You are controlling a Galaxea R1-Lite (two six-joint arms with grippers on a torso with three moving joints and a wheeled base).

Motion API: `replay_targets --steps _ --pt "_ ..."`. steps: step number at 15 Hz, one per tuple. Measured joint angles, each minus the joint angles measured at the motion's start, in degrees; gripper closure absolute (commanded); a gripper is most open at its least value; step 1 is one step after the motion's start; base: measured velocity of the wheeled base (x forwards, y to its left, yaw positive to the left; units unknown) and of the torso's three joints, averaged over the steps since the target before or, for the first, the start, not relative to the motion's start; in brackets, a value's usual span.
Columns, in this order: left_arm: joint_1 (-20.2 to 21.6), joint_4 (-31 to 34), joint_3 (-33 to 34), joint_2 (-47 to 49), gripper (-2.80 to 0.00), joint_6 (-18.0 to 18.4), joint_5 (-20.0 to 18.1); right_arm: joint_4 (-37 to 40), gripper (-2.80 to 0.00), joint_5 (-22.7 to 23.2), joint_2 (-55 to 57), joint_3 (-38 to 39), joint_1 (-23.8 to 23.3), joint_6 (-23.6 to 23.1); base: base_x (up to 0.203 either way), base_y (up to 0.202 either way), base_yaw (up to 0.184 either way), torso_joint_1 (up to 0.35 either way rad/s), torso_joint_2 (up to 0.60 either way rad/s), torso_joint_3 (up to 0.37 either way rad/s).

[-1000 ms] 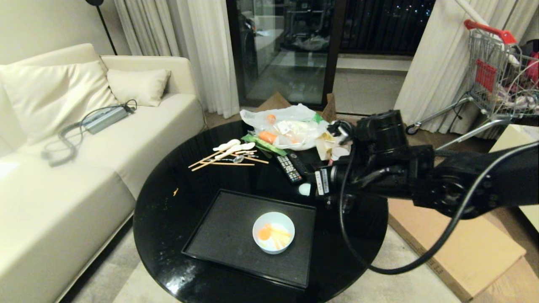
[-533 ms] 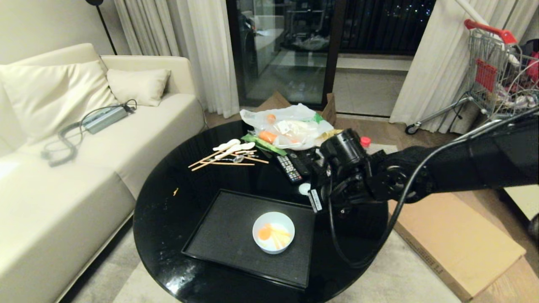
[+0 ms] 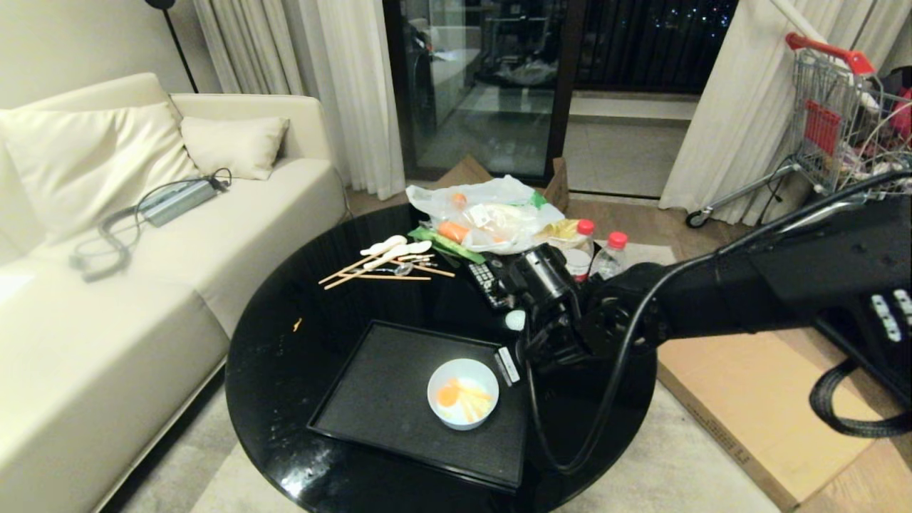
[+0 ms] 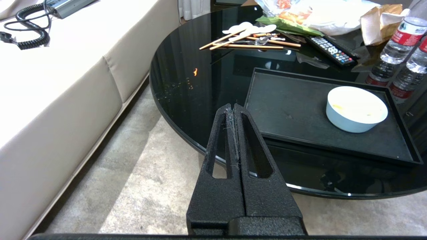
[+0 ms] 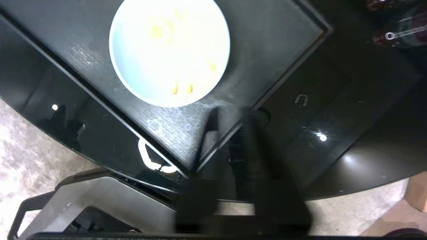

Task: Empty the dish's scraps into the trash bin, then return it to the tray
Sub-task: Pick up the bowl with leftover food

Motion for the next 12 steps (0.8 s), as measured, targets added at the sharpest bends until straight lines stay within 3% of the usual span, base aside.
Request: replay_targets --steps 8,12 --pt "0.0 -0.01 0.0 0.0 0.0 0.01 0.01 -0.41 -2.8 -0.72 2.96 -0.17 2.34 -0.11 0.0 0.0 0.0 0.0 0.0 0.0" --pt "0.0 -0.01 0.0 0.0 0.0 0.02 0.05 -0.61 -2.8 -4.61 6.16 -2.91 3.65 0.56 0.0 0.0 0.0 0.0 0.0 0.0"
